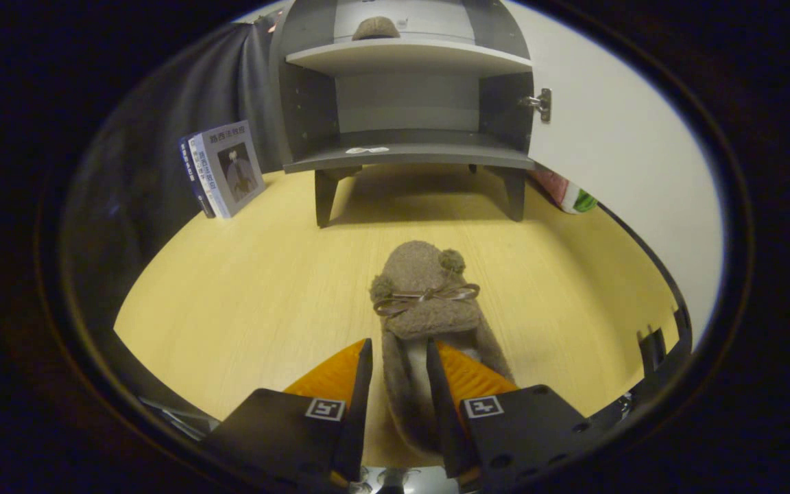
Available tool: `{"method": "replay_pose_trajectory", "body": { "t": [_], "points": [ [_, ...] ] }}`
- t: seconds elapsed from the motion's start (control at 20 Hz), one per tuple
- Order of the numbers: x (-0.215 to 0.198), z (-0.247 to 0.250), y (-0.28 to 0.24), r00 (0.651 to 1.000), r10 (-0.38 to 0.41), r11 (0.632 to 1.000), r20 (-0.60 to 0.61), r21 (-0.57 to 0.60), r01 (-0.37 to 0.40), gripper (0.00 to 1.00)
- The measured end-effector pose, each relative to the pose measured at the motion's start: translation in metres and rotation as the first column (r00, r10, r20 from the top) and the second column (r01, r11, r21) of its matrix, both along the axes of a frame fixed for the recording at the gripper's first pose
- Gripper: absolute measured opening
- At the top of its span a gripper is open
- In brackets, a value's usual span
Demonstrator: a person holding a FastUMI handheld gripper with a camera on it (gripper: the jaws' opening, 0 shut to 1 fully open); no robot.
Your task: Open the shoe cabinet door, grab the shoes and put them into the shoe cabinet, then close the shoe cabinet door.
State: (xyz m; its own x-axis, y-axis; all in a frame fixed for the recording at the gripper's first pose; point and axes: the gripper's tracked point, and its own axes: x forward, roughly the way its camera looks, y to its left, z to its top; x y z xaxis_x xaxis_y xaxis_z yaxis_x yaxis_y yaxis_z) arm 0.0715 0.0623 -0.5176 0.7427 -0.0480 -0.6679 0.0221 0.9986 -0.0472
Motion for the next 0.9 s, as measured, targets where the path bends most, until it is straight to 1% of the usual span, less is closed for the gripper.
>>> {"method": "replay_pose_trajectory", "body": {
  "t": [0.3,0.4,0.55,0.65,0.75,0.9],
  "points": [
    [0.020,-0.022,0.005,0.997,0.029,0.999,-0.065,-0.037,-0.032,0.48],
    [0.027,-0.023,0.002,0.996,0.021,0.998,-0.083,-0.060,-0.026,0.37],
    [0.026,-0.030,0.000,0.995,0.026,0.997,-0.096,-0.070,-0.033,0.22],
    [0.026,-0.027,0.002,0.996,0.034,0.996,-0.088,-0.074,-0.041,0.05],
    [0.029,-0.027,0.003,0.996,0.035,0.997,-0.079,-0.065,-0.040,0.03],
    [0.029,-0.017,0.002,0.997,0.025,0.999,-0.070,-0.045,-0.028,0.03]
  ]
}}
